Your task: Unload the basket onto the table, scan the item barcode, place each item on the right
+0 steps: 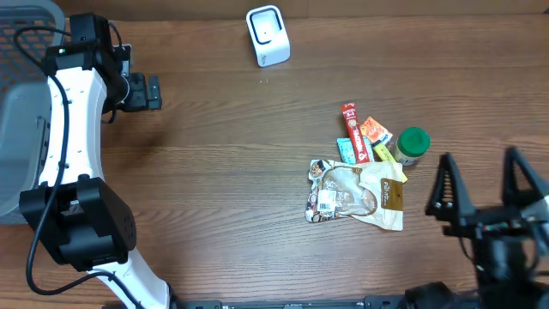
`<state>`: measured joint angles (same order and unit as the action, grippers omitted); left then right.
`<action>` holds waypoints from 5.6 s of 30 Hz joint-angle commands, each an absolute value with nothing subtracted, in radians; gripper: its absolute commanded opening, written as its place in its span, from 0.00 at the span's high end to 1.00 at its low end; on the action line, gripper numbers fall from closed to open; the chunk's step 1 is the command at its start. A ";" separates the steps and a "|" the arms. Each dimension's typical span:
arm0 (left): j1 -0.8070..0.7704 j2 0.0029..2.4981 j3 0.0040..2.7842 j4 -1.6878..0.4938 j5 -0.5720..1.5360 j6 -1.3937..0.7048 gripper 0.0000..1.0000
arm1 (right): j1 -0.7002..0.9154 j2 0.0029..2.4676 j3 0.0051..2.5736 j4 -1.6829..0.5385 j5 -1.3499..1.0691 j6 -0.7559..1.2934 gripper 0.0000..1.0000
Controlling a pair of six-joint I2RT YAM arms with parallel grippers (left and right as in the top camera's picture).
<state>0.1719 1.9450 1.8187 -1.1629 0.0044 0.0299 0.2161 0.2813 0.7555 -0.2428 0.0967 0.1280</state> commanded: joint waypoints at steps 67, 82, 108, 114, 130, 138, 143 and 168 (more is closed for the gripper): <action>0.167 1.936 1.830 -1.163 0.009 0.046 0.00 | 0.044 0.003 0.008 -0.082 0.017 0.074 0.00; 0.165 1.936 1.830 -1.163 0.009 0.046 0.00 | 0.044 0.003 0.008 -0.082 0.016 0.074 0.00; 0.165 1.936 1.830 -1.163 0.009 0.046 0.00 | 0.044 0.003 0.008 -0.082 0.017 0.074 0.00; 0.165 1.936 1.830 -1.163 0.009 0.046 0.00 | 0.044 0.003 0.008 -0.082 0.017 0.074 0.00; 0.166 1.942 1.830 -1.163 0.009 0.046 0.00 | 0.044 0.003 0.008 -0.082 0.017 0.074 0.00; 0.160 1.938 1.830 -1.163 0.009 0.046 0.00 | 0.044 0.003 0.008 -0.082 0.017 0.074 0.00; 0.157 1.909 1.830 -1.163 0.009 0.046 0.00 | 0.044 0.003 0.008 -0.082 0.017 0.074 0.00; 0.150 1.167 1.716 -1.163 0.009 0.046 0.00 | 0.044 0.003 0.008 -0.082 0.017 0.074 0.00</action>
<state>0.1566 1.2194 1.7710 -1.1618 0.0044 0.0299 0.0471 0.0139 0.0185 -0.0834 0.0147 0.0784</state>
